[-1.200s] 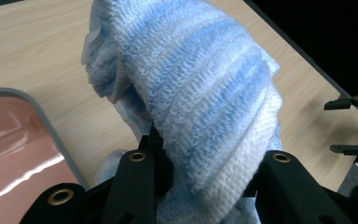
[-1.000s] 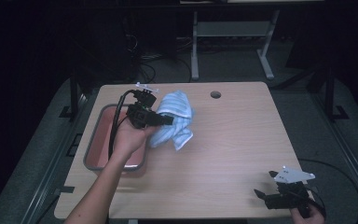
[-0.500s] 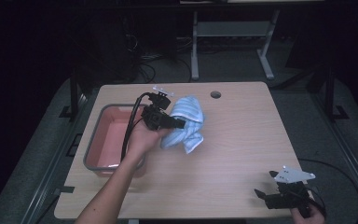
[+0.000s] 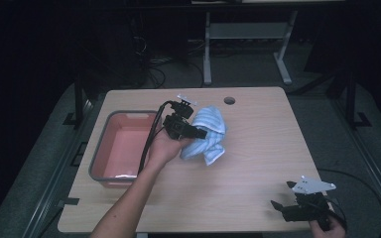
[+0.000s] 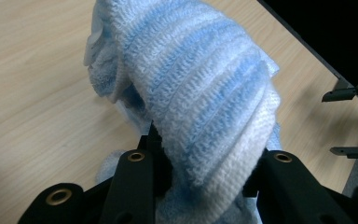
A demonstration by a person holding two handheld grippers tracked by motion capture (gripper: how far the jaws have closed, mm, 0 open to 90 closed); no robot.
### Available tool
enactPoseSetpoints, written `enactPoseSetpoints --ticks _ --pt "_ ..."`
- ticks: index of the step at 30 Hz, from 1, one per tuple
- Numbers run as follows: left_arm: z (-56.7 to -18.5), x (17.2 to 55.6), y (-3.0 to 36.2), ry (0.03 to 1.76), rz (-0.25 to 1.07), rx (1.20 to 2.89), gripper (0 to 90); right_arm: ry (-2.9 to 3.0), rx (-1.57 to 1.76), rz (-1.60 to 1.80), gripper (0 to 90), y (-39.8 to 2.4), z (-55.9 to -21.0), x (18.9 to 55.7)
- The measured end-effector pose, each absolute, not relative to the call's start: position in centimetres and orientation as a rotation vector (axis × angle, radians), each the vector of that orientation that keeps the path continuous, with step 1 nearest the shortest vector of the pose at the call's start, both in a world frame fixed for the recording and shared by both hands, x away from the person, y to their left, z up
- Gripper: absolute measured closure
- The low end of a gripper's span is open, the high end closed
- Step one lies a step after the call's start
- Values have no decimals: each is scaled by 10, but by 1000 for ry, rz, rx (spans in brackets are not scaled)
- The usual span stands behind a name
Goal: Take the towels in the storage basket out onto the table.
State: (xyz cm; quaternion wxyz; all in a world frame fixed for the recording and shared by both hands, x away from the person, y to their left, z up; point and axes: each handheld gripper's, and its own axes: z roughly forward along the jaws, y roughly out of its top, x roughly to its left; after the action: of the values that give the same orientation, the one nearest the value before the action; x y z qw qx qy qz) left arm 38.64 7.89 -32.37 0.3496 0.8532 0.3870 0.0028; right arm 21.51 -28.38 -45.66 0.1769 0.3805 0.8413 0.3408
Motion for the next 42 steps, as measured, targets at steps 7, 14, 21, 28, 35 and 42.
enactPoseSetpoints --ticks 7,14,21,28,35,42 --pt "-332 390 66 985 -6 2230 662 2379 1081 963 140 -284 -456 215" --pt "-339 392 56 981 -18 2242 658 2378 1080 967 140 -284 -456 215" --pt "-349 394 45 994 -26 2237 658 2373 1090 974 140 -285 -456 214" --pt "-365 395 35 1004 -59 2249 652 2364 1103 988 140 -285 -455 214" --pt "-381 397 18 992 -49 2291 646 2365 1099 984 140 -285 -455 214" --pt "-389 399 10 1018 -41 2286 641 2364 1098 983 140 -285 -455 214"
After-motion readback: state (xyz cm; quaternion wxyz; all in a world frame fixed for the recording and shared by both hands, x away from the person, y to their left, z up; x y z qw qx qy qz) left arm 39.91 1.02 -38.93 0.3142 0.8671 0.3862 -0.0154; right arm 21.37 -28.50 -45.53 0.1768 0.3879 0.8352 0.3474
